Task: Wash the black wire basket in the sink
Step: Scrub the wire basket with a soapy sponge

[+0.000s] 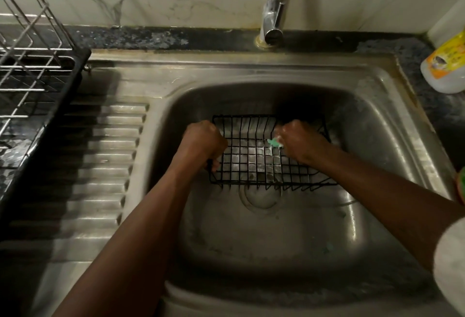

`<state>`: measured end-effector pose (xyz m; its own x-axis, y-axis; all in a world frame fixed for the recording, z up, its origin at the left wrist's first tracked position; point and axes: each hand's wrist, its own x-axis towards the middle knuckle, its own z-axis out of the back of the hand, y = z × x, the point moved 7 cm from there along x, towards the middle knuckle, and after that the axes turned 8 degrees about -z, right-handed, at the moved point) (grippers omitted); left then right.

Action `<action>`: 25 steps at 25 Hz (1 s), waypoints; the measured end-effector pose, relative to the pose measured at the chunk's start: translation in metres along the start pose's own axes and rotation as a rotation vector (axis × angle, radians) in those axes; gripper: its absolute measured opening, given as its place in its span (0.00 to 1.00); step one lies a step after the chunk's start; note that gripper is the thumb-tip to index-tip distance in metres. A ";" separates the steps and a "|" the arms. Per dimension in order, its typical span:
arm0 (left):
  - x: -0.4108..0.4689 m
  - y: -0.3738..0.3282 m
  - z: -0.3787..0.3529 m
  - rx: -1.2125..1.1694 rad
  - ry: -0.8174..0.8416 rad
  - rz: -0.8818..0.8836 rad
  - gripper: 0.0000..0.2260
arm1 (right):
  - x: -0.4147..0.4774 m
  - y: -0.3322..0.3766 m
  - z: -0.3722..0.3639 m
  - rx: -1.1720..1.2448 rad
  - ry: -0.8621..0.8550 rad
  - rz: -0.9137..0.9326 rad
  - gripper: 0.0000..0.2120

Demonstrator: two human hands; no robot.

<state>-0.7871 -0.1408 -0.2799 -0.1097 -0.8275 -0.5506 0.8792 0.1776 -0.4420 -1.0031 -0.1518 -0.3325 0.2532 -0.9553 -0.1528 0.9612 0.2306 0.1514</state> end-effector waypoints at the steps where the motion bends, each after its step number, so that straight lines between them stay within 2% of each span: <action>1: 0.000 0.001 0.000 -0.013 0.006 0.025 0.11 | -0.008 0.004 0.000 0.074 0.025 0.023 0.06; 2: 0.001 0.004 -0.001 0.020 0.030 0.046 0.10 | -0.019 0.012 -0.003 0.129 0.131 0.080 0.05; 5: 0.000 0.004 0.001 0.044 -0.003 0.051 0.10 | -0.060 0.037 -0.016 0.123 0.614 0.258 0.03; 6: 0.001 0.002 0.001 0.049 0.004 0.044 0.10 | -0.059 0.033 -0.016 0.083 0.649 0.238 0.03; 7: -0.002 0.003 0.001 0.068 0.009 0.048 0.11 | -0.049 0.024 -0.011 0.049 0.568 0.188 0.03; 10: 0.001 0.004 0.000 0.071 -0.011 0.010 0.11 | -0.011 -0.003 0.017 -0.091 0.183 -0.061 0.02; 12: 0.002 0.001 0.003 0.045 -0.057 -0.020 0.11 | -0.006 -0.003 0.019 -0.172 0.013 -0.064 0.05; 13: 0.000 0.000 0.002 0.053 -0.033 -0.006 0.10 | -0.010 0.000 0.011 -0.179 0.000 -0.014 0.05; 15: -0.002 0.003 0.001 0.055 0.024 0.053 0.09 | -0.026 0.011 -0.008 -0.099 0.174 0.109 0.04; 17: -0.002 0.003 0.001 0.076 0.029 0.053 0.09 | -0.050 0.017 -0.025 0.082 0.565 0.151 0.03; 18: -0.001 0.000 0.001 0.119 0.029 0.032 0.09 | -0.056 0.018 -0.026 0.093 0.711 0.157 0.03; 19: -0.003 -0.002 0.001 0.160 0.039 0.027 0.11 | -0.053 0.013 -0.025 0.051 0.756 0.148 0.03; 20: -0.004 -0.002 0.000 0.173 0.046 0.037 0.12 | -0.044 0.007 -0.018 0.005 0.699 0.108 0.04; 23: 0.000 0.001 -0.001 0.134 -0.004 -0.021 0.12 | -0.009 -0.006 0.016 -0.174 0.252 -0.045 0.05; 25: -0.001 0.001 0.002 0.046 -0.064 -0.031 0.11 | -0.008 -0.010 0.020 -0.259 0.107 -0.097 0.07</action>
<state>-0.7851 -0.1413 -0.2784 -0.1087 -0.8647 -0.4903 0.8963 0.1281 -0.4246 -1.0172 -0.1499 -0.3136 0.1558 -0.9533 -0.2588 0.9738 0.1922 -0.1216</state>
